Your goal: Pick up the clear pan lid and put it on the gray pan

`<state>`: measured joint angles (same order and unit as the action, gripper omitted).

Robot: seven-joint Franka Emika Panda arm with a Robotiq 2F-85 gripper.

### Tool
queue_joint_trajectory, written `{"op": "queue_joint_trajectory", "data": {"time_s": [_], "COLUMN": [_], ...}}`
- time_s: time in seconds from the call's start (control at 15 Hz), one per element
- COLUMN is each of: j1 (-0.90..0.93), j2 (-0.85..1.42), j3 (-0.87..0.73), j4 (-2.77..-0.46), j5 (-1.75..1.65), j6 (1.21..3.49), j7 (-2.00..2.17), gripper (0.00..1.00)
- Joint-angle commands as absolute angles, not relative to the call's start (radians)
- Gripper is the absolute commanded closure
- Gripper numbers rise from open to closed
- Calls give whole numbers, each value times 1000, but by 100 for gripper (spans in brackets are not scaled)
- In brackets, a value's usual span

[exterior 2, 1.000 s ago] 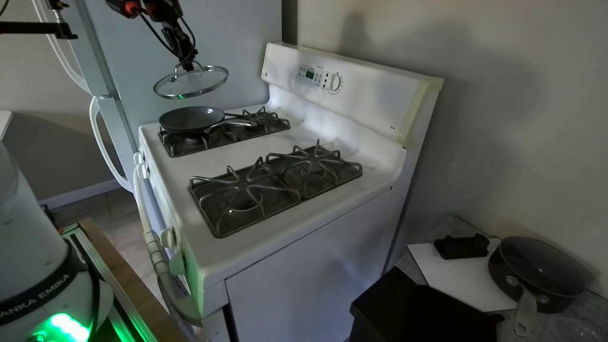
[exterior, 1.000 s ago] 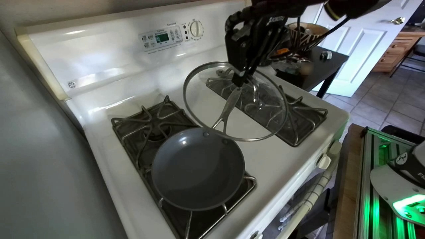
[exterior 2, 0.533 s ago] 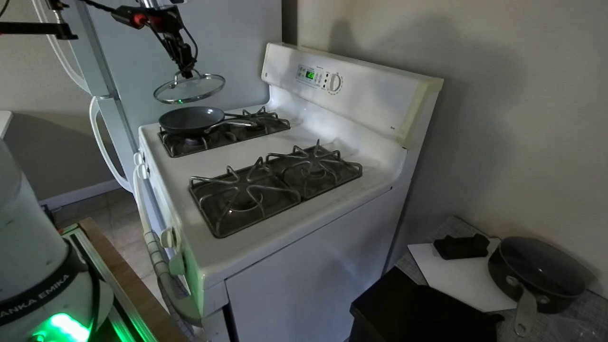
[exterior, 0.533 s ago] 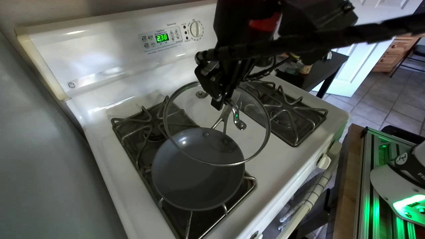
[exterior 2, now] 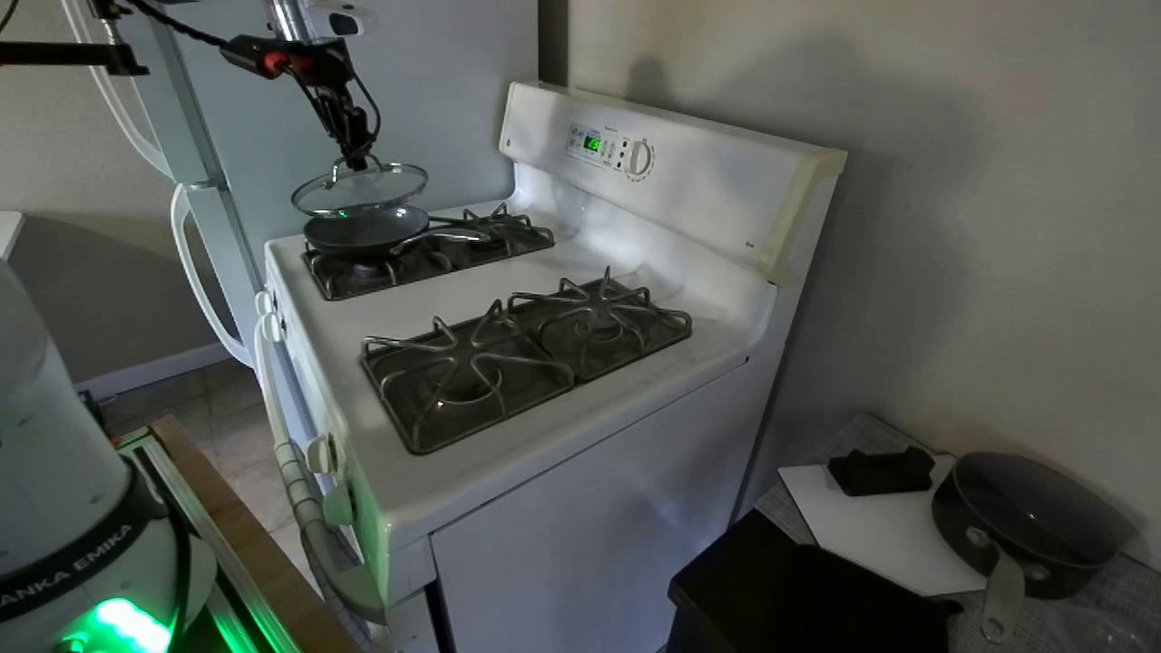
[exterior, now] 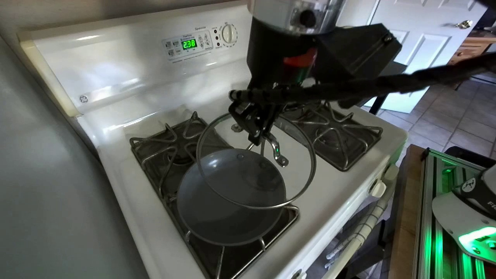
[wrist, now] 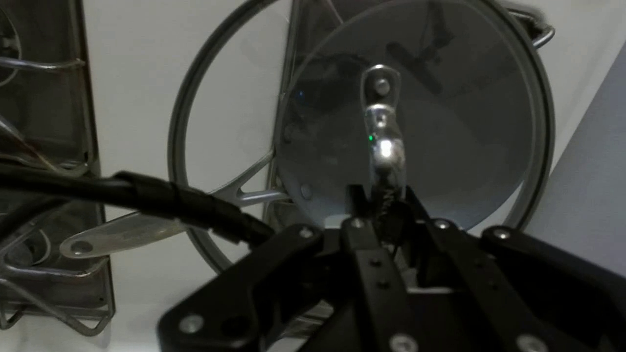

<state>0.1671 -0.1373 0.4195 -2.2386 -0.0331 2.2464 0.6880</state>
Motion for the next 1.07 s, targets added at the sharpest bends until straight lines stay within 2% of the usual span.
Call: {"op": "queue_joint_trajectory", "data": {"time_s": [0.0, 1.0], "j1": [207, 280], "j2": [-79, 48], "j3": [388, 343], "j4": [-2228, -2170], "j5": [-38, -40], "j6": [2308, 2406], "j7": [685, 671], "gripper": [98, 98]}}
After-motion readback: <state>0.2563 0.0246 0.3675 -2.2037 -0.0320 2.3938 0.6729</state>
